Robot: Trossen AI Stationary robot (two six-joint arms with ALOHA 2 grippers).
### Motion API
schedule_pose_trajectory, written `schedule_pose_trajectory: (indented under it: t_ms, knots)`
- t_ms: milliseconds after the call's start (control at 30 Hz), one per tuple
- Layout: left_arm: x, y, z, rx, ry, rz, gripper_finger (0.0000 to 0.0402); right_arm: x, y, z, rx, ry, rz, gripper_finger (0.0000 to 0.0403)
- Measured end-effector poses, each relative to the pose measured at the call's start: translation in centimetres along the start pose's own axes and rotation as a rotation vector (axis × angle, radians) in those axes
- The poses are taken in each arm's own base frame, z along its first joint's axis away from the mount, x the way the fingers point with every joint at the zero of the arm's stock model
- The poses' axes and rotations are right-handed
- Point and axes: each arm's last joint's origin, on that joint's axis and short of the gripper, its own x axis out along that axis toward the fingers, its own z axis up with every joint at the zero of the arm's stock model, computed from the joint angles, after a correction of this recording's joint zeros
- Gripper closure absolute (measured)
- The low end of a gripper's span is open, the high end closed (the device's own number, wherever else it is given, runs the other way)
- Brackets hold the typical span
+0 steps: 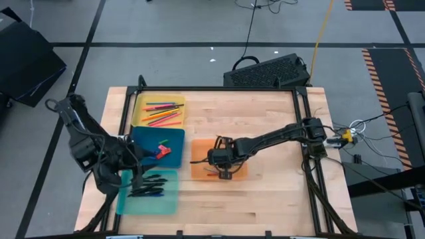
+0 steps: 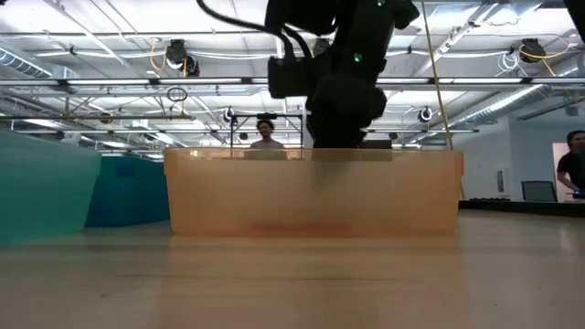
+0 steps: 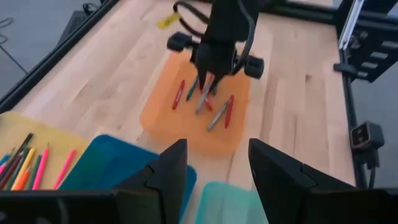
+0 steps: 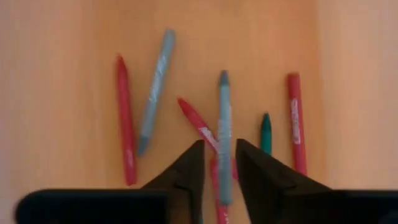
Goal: Sort crayons/erasers/pens/pencils in bins
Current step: Return to Home Position
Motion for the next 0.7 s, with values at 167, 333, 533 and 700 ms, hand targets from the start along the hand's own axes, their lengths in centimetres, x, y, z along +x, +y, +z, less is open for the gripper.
schedule_pose_trajectory:
  t_ms: [167, 333, 533, 700]
  knots:
    - [1.6, 0.3, 1.0, 0.0, -0.059, -0.063, 0.0229, -4.3, -0.1, 0.8, 0.043, -0.141, 0.039, 0.0263]
    - [5.4, 1.6, 2.1, 0.067, -0.174, -0.225, 0.0229, -11.6, -0.9, 0.5, 0.146, -0.389, 0.076, 0.0253]
    - [9.5, 5.2, 3.3, 0.112, -0.385, -0.372, 0.026, -17.0, -2.2, -4.3, 0.303, -0.762, 0.11, 0.0335]
    - [10.2, 8.5, 4.5, 0.131, -0.453, -0.247, 0.034, -18.5, -3.5, -10.1, 0.274, -1.045, 0.156, 0.0397]
